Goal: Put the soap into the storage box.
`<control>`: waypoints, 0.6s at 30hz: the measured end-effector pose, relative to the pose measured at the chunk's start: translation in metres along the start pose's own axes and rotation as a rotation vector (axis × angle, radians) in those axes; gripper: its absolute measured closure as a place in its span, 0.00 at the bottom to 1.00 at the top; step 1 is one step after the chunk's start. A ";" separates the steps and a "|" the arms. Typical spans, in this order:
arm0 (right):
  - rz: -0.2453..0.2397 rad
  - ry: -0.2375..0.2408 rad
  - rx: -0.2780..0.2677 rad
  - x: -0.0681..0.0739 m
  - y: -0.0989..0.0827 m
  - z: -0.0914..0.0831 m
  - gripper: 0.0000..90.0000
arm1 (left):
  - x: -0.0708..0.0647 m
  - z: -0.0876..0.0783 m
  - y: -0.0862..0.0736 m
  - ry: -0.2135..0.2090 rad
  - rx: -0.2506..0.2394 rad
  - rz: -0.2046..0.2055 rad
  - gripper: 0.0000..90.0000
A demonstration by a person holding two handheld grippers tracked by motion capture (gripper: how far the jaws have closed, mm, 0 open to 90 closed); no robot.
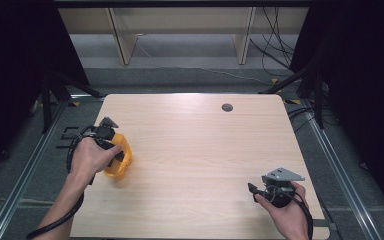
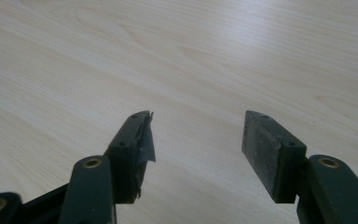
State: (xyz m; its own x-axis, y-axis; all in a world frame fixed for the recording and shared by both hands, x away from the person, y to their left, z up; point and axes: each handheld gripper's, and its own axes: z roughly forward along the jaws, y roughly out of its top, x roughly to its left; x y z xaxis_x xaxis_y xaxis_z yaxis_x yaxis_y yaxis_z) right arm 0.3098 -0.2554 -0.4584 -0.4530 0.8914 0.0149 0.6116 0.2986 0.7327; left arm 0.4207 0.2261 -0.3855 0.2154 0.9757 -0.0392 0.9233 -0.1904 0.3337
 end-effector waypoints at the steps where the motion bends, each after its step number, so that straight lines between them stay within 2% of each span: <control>1: 0.038 -0.001 0.012 0.003 0.000 -0.001 0.48 | 0.001 0.000 0.000 0.001 0.004 0.006 0.67; 2: 0.003 -0.001 0.001 0.000 0.000 0.000 0.48 | 0.002 0.000 0.000 0.001 0.008 0.003 0.67; 4: 0.006 -0.001 -0.002 0.000 0.000 0.000 0.48 | 0.003 0.000 0.000 0.002 0.004 0.006 0.67; 5: -0.018 -0.003 -0.015 -0.001 0.000 0.000 0.48 | 0.003 0.000 0.000 0.004 -0.003 0.006 0.67; 7: 0.001 -0.020 -0.002 0.001 0.000 -0.001 0.48 | 0.004 0.000 0.000 0.009 -0.004 0.008 0.67; 9: -0.016 -0.020 -0.009 -0.001 0.000 0.000 0.48 | 0.006 0.000 0.001 0.006 -0.004 0.016 0.67; 11: 0.001 -0.004 -0.004 0.000 0.000 0.000 0.48 | 0.008 0.000 0.000 0.007 -0.006 0.010 0.67; 14: -0.007 -0.007 -0.011 0.000 0.000 0.000 0.48 | 0.009 0.000 0.000 0.009 -0.012 0.004 0.67; 15: 0.012 -0.013 -0.001 0.001 0.000 -0.001 0.48 | 0.010 0.000 0.000 0.011 -0.011 0.007 0.67; 18: 0.028 -0.018 0.009 0.002 0.000 -0.002 0.48 | 0.011 0.000 0.000 0.013 -0.011 0.001 0.67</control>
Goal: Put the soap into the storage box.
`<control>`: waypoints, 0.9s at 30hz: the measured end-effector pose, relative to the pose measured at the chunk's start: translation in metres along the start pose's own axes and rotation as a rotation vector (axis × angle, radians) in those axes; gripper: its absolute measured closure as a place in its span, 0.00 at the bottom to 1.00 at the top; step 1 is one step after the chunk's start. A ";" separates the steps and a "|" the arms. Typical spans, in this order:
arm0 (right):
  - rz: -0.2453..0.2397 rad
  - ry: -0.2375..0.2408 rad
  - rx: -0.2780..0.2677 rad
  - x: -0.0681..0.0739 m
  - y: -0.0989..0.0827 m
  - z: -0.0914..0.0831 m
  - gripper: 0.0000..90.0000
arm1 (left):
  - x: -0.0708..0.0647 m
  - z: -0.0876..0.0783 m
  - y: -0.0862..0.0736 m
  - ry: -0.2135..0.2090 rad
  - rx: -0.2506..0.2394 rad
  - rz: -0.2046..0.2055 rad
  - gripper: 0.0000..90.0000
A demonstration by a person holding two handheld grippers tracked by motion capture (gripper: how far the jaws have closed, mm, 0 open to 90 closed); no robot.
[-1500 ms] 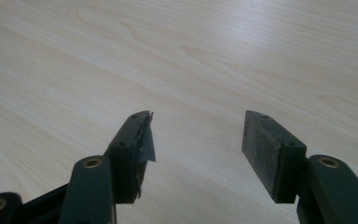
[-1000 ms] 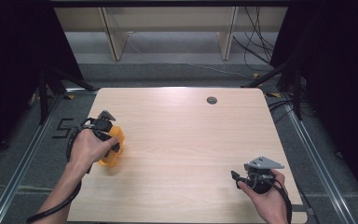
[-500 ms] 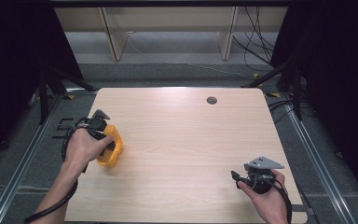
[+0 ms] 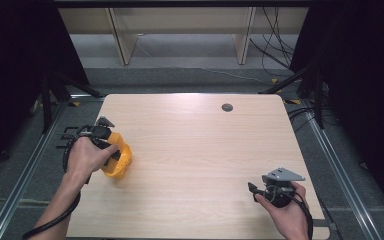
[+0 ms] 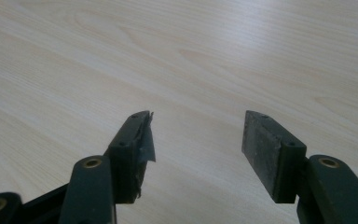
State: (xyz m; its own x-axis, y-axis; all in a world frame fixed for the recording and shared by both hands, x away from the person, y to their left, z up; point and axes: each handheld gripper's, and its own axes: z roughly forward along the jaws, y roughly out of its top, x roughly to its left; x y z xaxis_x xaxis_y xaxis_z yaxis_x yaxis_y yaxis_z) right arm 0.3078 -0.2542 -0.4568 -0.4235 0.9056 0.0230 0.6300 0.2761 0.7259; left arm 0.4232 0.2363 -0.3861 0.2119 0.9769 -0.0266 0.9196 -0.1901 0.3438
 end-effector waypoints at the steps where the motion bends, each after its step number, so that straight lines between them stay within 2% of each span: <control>1: 0.000 0.000 0.000 0.000 0.000 0.000 0.48 | 0.000 0.000 0.000 0.000 0.000 0.000 0.67; 12: -0.003 0.001 -0.001 0.000 0.000 0.000 0.48 | 0.006 0.006 -0.002 0.000 -0.002 0.020 0.67; 13: -0.020 0.018 -0.009 -0.001 0.000 0.002 0.48 | 0.006 0.007 -0.002 0.000 -0.006 0.015 0.67; 16: -0.037 0.002 -0.014 -0.002 -0.001 0.002 0.48 | 0.007 0.008 -0.001 0.001 -0.005 0.019 0.67; 18: -0.017 0.006 -0.010 0.000 0.000 0.002 0.48 | 0.007 0.009 -0.001 0.005 -0.004 0.021 0.67; 19: -0.022 0.018 -0.012 -0.001 0.000 0.002 0.48 | 0.007 0.010 -0.001 0.005 -0.003 0.030 0.67; 20: -0.044 0.013 -0.016 -0.002 -0.001 0.003 0.48 | 0.007 0.010 -0.002 0.002 -0.007 0.028 0.67; 24: -0.042 0.015 -0.012 -0.002 -0.001 0.003 0.48 | 0.008 0.011 -0.001 0.008 -0.003 0.032 0.67; 25: -0.027 0.004 -0.001 -0.001 -0.001 0.001 0.48 | 0.008 0.012 -0.001 0.009 -0.002 0.033 0.67; 27: -0.035 0.007 -0.012 -0.001 -0.001 0.003 0.48 | 0.008 0.013 -0.001 0.004 -0.001 0.027 0.67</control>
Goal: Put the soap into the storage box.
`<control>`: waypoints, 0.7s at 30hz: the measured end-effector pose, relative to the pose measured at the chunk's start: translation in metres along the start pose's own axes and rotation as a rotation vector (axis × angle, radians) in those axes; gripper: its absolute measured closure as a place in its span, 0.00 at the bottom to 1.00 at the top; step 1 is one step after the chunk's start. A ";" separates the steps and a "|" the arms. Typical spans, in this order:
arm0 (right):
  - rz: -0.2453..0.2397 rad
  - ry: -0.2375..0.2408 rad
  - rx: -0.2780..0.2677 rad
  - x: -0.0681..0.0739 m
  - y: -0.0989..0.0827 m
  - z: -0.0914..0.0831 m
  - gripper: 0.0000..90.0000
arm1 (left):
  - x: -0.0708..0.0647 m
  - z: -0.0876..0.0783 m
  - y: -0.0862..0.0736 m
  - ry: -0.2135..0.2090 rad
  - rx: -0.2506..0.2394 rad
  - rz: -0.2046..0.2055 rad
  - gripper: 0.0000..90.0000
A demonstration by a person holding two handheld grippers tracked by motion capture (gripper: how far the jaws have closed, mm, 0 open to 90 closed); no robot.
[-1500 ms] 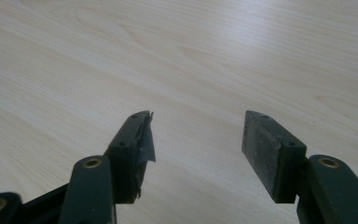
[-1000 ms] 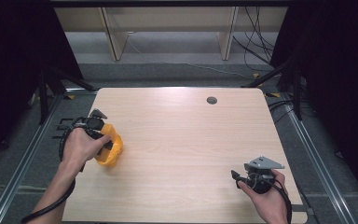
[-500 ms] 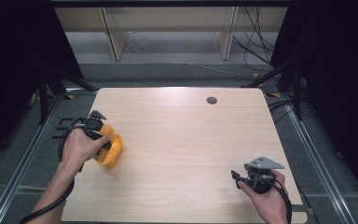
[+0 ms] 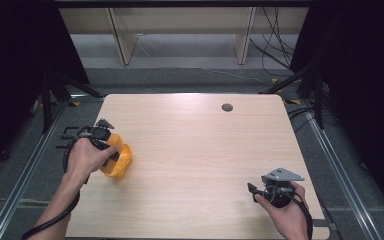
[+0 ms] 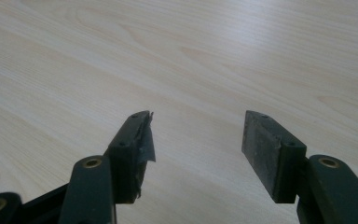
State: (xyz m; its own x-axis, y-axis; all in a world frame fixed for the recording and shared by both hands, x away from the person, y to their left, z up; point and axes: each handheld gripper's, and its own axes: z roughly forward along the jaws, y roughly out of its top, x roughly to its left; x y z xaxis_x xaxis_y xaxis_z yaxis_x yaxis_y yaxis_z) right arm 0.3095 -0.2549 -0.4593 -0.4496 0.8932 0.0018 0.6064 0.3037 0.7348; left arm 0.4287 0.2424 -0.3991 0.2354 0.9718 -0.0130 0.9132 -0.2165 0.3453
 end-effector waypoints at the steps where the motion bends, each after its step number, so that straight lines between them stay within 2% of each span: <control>1: 0.000 0.000 0.000 0.000 0.000 0.000 0.48 | 0.000 0.000 0.000 0.000 0.000 0.000 0.67; 4: -0.009 0.001 -0.010 0.000 0.000 0.001 0.48 | 0.000 0.002 0.001 0.001 -0.001 0.007 0.67; 5: 0.016 0.004 -0.002 0.001 0.000 0.000 0.48 | 0.001 0.002 0.001 0.000 -0.001 0.005 0.67; 6: -0.016 0.010 -0.006 -0.001 0.000 0.000 0.48 | 0.000 0.003 0.002 0.003 -0.007 0.002 0.67; 7: -0.021 0.020 -0.013 -0.001 0.000 0.002 0.48 | 0.001 0.004 0.002 0.002 -0.006 0.007 0.67; 14: -0.020 0.004 -0.013 -0.001 0.000 0.001 0.48 | 0.001 0.007 0.003 0.004 -0.016 0.013 0.67; 15: 0.006 0.008 -0.005 0.001 0.001 0.000 0.48 | 0.000 0.008 0.004 0.004 -0.011 0.015 0.67; 16: -0.012 0.021 -0.012 0.000 0.000 0.001 0.48 | 0.000 0.009 0.004 0.003 -0.008 0.021 0.67; 18: -0.018 0.019 -0.014 -0.001 0.000 0.001 0.48 | 0.000 0.012 0.004 0.004 -0.012 0.022 0.67; 21: -0.007 0.017 -0.008 0.000 0.000 0.001 0.48 | 0.000 0.013 0.005 0.004 -0.012 0.022 0.67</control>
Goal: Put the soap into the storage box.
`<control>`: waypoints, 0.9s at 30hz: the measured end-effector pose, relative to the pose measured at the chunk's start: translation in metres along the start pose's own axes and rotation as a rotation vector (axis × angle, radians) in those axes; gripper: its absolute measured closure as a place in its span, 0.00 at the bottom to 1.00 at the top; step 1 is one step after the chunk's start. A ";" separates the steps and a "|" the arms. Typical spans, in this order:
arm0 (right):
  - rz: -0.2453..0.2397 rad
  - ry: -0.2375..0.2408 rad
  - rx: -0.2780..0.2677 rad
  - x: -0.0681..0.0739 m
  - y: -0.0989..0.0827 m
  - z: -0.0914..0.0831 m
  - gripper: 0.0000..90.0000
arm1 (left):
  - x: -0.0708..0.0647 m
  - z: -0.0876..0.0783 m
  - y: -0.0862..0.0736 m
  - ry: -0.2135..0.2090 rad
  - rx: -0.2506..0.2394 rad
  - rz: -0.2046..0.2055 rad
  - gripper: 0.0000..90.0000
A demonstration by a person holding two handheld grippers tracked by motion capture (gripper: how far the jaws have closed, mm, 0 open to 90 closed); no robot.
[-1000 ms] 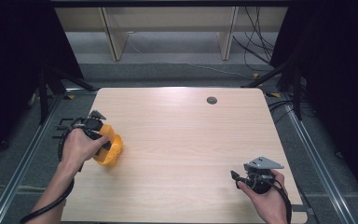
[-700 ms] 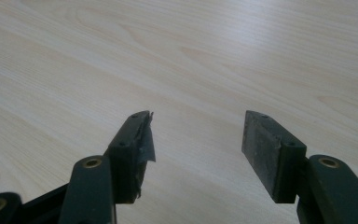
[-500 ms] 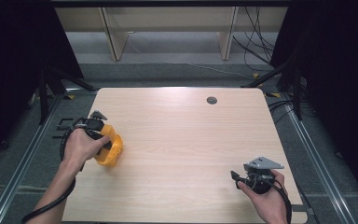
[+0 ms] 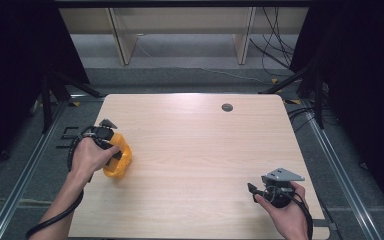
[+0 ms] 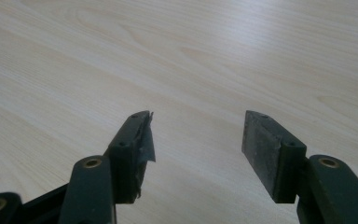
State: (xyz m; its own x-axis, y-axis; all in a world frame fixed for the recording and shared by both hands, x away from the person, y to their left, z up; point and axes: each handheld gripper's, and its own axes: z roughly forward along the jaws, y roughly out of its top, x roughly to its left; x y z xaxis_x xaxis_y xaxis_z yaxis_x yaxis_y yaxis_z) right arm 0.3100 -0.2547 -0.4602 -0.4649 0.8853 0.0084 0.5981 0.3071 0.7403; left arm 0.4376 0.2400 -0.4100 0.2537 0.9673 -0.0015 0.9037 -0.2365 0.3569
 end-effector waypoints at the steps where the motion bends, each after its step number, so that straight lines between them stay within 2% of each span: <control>1: -0.010 0.002 -0.006 -0.001 0.000 0.000 0.48 | 0.000 0.001 0.000 -0.003 -0.001 -0.001 0.67; 4: -0.011 0.002 -0.005 -0.001 0.000 0.000 0.48 | 0.000 0.004 0.000 -0.001 -0.004 0.008 0.67; 5: 0.016 0.008 0.002 0.001 0.001 0.000 0.48 | 0.001 0.004 0.000 -0.003 -0.001 0.012 0.67; 6: 0.022 -0.009 0.009 0.001 0.000 -0.001 0.48 | 0.001 0.005 0.000 -0.005 0.004 0.011 0.67; 15: 0.020 -0.006 0.005 0.001 0.000 -0.001 0.48 | 0.001 0.011 0.001 -0.003 0.007 0.024 0.67; 18: 0.022 -0.006 0.011 0.001 0.000 -0.001 0.48 | 0.001 0.014 0.001 -0.004 0.005 0.021 0.67; 20: 0.041 -0.011 0.017 0.003 0.000 -0.001 0.48 | 0.001 0.015 0.000 -0.001 0.003 0.008 0.67; 21: 0.021 -0.007 0.013 0.001 0.000 -0.001 0.48 | 0.002 0.015 0.000 0.002 0.005 0.012 0.67; 27: 0.033 0.001 0.020 0.002 0.000 0.000 0.48 | 0.003 0.016 0.000 0.007 0.010 -0.015 0.67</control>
State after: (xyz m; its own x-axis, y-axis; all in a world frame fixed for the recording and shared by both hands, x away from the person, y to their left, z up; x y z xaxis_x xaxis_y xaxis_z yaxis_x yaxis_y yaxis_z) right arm 0.3090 -0.2529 -0.4598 -0.4454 0.8947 0.0328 0.6258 0.2850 0.7261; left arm 0.4438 0.2417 -0.4250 0.2375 0.9714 -0.0006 0.9110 -0.2225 0.3473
